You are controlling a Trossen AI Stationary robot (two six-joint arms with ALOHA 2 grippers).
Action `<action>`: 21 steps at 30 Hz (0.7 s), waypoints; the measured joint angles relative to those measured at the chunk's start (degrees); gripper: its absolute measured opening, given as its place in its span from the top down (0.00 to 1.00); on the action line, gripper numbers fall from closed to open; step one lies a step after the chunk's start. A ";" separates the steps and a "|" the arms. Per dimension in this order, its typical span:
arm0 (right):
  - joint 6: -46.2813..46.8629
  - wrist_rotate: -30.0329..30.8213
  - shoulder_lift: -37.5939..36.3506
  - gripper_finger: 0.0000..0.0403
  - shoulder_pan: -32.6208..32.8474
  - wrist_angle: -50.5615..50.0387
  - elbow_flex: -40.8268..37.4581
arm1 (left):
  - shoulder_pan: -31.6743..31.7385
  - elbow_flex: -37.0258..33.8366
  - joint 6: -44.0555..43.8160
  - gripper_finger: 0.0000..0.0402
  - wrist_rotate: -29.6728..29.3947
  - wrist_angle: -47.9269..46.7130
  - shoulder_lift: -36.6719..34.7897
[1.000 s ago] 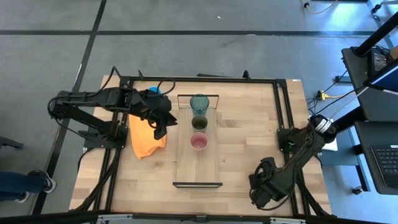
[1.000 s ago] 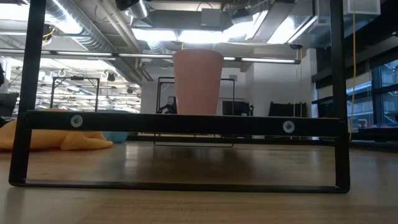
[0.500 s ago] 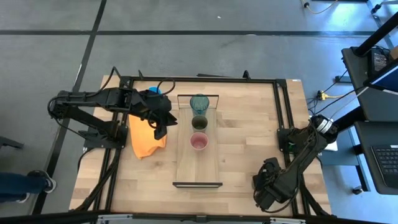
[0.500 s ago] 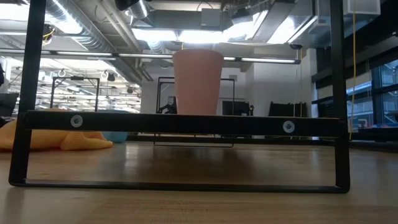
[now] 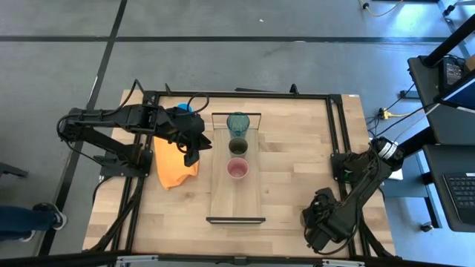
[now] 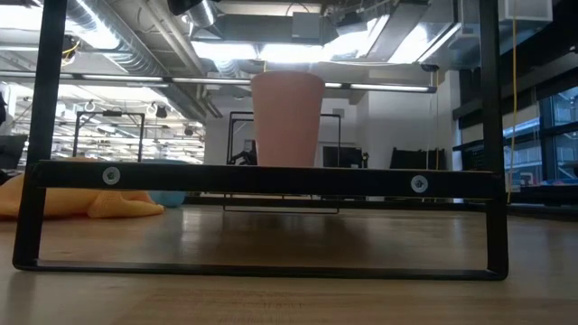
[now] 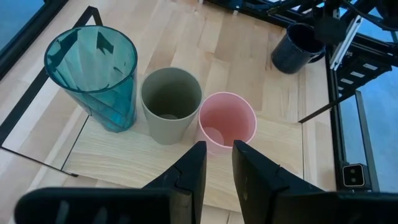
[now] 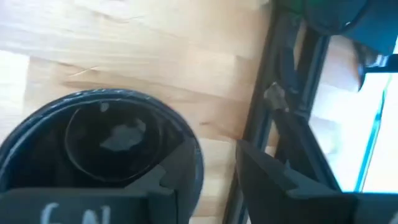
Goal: Stack small to large cups/mugs on shelf
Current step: Put the dark blue mug on the shelf
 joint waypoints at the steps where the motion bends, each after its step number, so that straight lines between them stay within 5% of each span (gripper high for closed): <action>1: 0.00 -0.01 0.00 0.71 0.15 -0.07 -0.10 | 0.00 0.00 0.00 0.82 0.00 0.00 0.00; 8: 0.43 -2.49 0.18 0.71 0.89 11.92 -5.41 | 0.00 0.00 -0.04 0.82 0.00 -0.13 0.02; 21: 0.24 -1.05 -0.52 0.71 0.52 12.13 -5.64 | 0.18 0.00 -0.26 0.82 -1.37 -0.24 0.04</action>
